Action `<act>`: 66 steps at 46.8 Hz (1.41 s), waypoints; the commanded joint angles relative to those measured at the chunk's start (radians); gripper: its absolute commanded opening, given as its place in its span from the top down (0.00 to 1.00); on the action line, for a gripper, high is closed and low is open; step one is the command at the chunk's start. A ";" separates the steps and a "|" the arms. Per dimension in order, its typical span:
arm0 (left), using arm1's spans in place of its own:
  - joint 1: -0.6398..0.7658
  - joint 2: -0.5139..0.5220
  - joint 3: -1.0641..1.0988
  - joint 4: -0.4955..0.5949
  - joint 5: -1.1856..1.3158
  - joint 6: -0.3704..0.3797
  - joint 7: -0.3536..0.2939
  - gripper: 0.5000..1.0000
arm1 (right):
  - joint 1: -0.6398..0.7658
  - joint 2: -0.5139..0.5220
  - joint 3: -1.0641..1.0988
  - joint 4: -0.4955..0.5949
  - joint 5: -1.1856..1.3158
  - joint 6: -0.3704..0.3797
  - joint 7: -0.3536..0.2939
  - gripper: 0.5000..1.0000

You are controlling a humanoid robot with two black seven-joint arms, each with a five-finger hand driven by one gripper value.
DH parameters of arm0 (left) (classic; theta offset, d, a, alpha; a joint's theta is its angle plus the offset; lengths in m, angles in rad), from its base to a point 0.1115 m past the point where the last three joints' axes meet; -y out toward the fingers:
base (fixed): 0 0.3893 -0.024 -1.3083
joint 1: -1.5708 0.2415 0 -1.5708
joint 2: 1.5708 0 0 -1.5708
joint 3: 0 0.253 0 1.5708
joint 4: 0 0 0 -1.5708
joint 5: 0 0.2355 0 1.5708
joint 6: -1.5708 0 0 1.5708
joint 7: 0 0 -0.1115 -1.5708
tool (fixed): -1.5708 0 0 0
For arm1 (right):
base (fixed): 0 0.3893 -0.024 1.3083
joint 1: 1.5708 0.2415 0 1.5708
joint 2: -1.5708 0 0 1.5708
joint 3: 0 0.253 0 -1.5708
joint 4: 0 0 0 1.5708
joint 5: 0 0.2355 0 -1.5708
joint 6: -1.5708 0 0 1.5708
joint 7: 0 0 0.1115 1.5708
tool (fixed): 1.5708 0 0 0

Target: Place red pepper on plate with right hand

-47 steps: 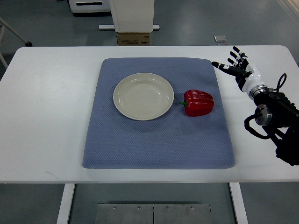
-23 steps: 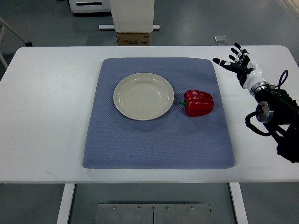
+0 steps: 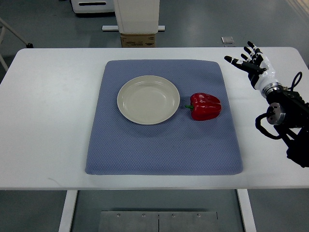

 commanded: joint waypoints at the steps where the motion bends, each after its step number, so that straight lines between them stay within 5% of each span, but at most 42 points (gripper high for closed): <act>1: 0.000 0.000 0.000 0.000 0.000 0.000 -0.001 0.00 | 0.001 0.002 0.000 0.002 0.000 0.001 0.001 0.00; 50: 0.000 0.000 0.000 0.000 0.000 0.000 -0.001 0.00 | 0.006 0.006 -0.001 0.000 0.002 0.004 0.000 0.00; 66: 0.000 0.000 0.000 0.000 0.000 0.000 -0.001 0.00 | 0.004 0.005 -0.003 0.002 -0.005 0.106 0.001 0.00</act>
